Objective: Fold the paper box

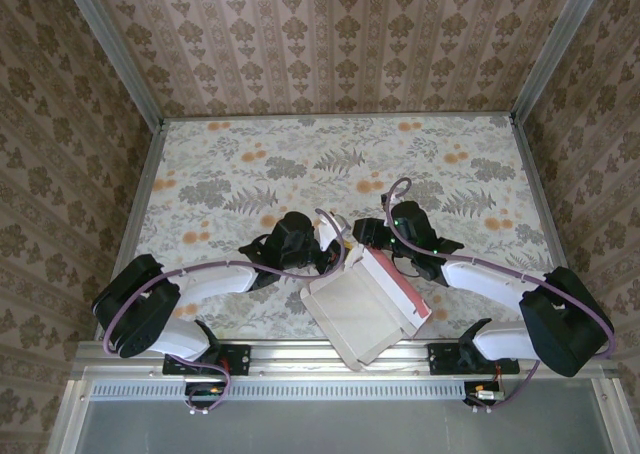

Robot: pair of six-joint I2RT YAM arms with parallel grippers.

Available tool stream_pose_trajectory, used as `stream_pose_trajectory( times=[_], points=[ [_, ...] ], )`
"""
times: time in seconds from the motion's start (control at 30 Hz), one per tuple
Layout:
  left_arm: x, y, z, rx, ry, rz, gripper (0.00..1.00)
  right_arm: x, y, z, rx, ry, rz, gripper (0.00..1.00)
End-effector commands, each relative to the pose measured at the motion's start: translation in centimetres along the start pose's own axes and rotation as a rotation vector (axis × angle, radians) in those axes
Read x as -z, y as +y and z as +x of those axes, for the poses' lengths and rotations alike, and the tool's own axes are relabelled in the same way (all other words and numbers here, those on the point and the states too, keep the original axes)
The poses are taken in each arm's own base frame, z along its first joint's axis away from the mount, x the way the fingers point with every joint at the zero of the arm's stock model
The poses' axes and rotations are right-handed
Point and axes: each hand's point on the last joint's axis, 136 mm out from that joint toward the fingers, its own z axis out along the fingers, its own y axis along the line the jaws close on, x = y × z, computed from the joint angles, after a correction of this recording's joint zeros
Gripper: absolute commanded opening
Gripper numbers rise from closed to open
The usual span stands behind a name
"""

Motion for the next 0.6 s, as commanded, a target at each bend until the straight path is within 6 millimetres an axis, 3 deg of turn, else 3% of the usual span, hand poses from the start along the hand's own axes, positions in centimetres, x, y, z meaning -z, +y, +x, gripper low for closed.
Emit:
stream_pose_trajectory(
  times=[0.0, 0.2, 0.43, 0.57],
  points=[
    [0.0, -0.4, 0.5, 0.032, 0.022, 0.018, 0.04, -0.4, -0.7, 1.8, 0.043, 0.055, 0.043, 0.47],
    [0.5, 0.3, 0.5, 0.071, 0.013, 0.005, 0.11, -0.3, -0.5, 2.0, 0.080, 0.063, 0.060, 0.46],
    [2.4, 0.7, -0.5, 0.110, -0.023, 0.003, 0.34, -0.1, 0.0, 2.3, 0.104, 0.067, 0.058, 0.45],
    [4.0, 0.8, 0.0, 0.138, -0.020, 0.018, 0.37, 0.0, 0.1, 2.2, 0.114, 0.069, 0.064, 0.45]
  ],
)
